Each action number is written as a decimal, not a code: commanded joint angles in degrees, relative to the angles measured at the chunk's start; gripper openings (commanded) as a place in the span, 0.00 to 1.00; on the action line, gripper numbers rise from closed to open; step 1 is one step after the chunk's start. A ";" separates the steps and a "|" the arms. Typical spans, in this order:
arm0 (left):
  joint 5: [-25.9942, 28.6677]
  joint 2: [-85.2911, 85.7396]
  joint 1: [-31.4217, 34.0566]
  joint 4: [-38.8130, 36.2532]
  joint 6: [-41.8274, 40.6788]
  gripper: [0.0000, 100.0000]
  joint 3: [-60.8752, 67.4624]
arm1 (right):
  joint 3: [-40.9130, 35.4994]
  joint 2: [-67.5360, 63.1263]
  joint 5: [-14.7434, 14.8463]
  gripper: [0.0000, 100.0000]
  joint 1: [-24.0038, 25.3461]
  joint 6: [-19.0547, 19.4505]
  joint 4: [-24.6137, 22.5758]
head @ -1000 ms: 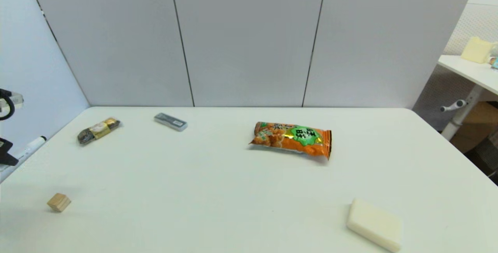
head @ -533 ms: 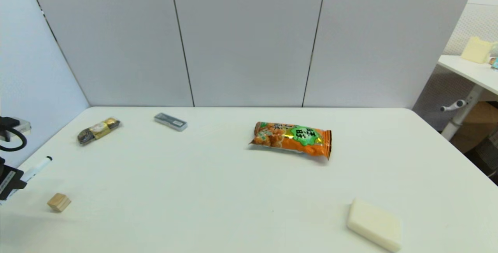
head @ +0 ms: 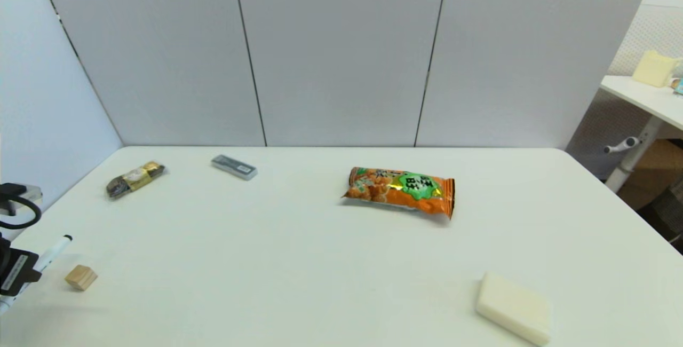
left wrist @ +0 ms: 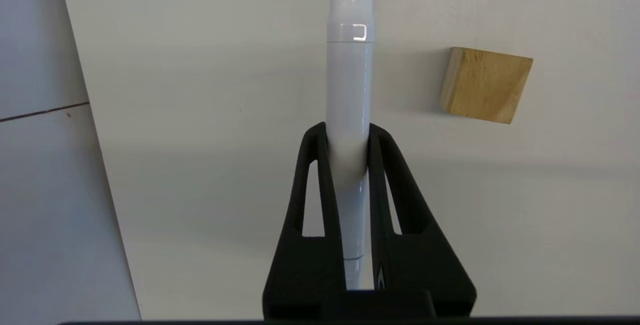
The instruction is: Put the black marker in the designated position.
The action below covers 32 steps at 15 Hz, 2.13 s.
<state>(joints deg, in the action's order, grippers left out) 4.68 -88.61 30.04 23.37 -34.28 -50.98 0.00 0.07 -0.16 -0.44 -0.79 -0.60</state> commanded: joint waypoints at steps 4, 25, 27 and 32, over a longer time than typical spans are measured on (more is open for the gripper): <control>0.24 -3.14 -0.07 -6.49 0.00 0.00 0.88 | 0.00 -0.07 -0.02 1.00 0.00 0.00 -0.02; -1.69 13.91 -10.61 -5.26 6.24 1.00 -30.49 | 0.00 -0.07 -0.02 1.00 0.00 0.00 -0.02; -2.84 19.27 -11.84 1.06 6.86 1.00 -34.71 | 0.00 -0.07 -0.02 1.00 0.00 0.00 -0.02; -3.10 39.13 -18.52 3.61 13.10 1.00 -12.56 | 0.00 -0.07 -0.02 1.00 0.00 0.00 -0.02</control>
<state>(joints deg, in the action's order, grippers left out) 1.95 -64.57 14.54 27.34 -25.27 -79.91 0.00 0.07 -0.13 -0.44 -0.77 -0.57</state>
